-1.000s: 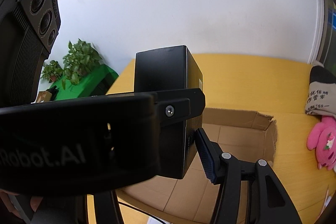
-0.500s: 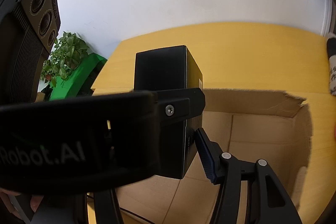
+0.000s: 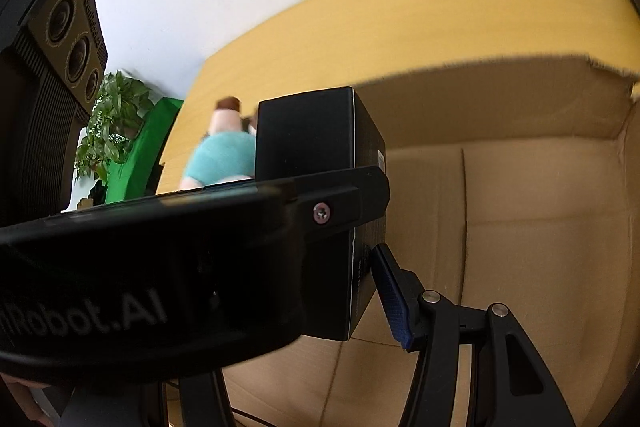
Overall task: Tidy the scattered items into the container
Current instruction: 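Carry the black charger box in the right gripper over the cardboard box, then lower the charger box into the box and open the right gripper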
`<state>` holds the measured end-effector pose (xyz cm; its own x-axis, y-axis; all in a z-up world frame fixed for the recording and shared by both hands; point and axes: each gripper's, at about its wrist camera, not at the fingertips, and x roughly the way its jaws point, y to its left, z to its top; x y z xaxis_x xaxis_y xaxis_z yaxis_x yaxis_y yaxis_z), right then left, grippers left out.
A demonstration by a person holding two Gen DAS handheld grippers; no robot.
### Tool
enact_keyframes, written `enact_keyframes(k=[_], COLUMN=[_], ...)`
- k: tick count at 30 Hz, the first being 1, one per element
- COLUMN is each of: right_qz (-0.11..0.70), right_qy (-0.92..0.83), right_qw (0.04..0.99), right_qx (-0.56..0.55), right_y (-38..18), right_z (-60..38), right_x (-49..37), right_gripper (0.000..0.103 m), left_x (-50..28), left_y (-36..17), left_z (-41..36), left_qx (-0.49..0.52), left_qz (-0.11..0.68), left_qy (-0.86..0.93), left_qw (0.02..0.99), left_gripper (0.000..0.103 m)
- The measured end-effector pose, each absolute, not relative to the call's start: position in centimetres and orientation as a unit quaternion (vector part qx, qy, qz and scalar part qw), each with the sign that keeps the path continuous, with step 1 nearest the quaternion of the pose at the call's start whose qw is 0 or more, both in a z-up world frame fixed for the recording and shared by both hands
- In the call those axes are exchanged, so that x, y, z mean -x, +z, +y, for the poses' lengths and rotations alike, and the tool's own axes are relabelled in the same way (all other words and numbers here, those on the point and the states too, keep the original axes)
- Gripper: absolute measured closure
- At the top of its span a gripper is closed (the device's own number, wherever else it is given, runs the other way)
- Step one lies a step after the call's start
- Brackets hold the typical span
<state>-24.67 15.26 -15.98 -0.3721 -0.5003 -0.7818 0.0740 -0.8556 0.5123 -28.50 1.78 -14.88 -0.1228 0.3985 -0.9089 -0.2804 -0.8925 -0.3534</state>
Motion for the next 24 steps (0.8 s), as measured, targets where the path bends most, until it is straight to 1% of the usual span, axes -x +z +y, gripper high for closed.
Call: enact_keyframes(k=[3,4,5,7,10,15,18,20,22,23,24], right_qz=[-0.211,-0.212,-0.206,-0.195,-0.210,-0.205,-0.197,-0.184,-0.170,-0.166,-0.158], right_qy=[-0.804,-0.805,-0.808,-0.809,-0.804,-0.808,-0.804,-0.804,-0.811,-0.817,-0.823], right_qw=[0.180,0.178,0.173,0.161,0.153,0.149,0.131,0.108,0.094,0.093,0.092], right_qx=[-0.526,-0.524,-0.525,-0.531,-0.535,-0.532,-0.545,-0.555,-0.551,-0.544,-0.537], right_y=[-16.2,-16.1,-16.1,-16.0,-16.6,-16.6,-17.0,-16.9,-15.8,-15.1,-14.1], right_z=[16.3,16.8,17.2,17.5,19.1,20.0,19.7,20.3,21.3,22.3,23.1], right_x=[24.6,24.8,25.1,25.7,26.3,26.1,26.6,26.4,25.7,24.9,24.0], right_gripper=[0.043,0.045,0.050,0.055,0.050,0.050,0.041,0.033,0.030,0.024,0.020], left_x=[28.6,28.7,28.8,28.9,28.7,27.8,26.6,25.3,23.7,22.8,22.0], left_y=[-14.9,-14.9,-15.0,-15.0,-14.6,-13.3,-12.1,-10.9,-9.6,-9.2,-8.9], left_z=[2.4,2.6,2.7,2.9,2.7,1.8,0.8,-0.2,-1.7,-2.6,-3.4], left_qx=[0.616,0.616,0.618,0.622,0.617,0.604,0.588,0.574,0.559,0.553,0.551], left_qz=[-0.045,-0.045,-0.048,-0.050,-0.056,-0.056,-0.060,-0.057,-0.052,-0.051,-0.053], left_qy=[0.752,0.751,0.749,0.744,0.747,0.758,0.767,0.777,0.789,0.793,0.796], left_qw=[0.232,0.234,0.236,0.237,0.242,0.242,0.249,0.253,0.251,0.248,0.245], left_gripper=[0.046,0.044,0.043,0.043,0.043,0.043,0.043,0.043,0.043,0.043,0.043])
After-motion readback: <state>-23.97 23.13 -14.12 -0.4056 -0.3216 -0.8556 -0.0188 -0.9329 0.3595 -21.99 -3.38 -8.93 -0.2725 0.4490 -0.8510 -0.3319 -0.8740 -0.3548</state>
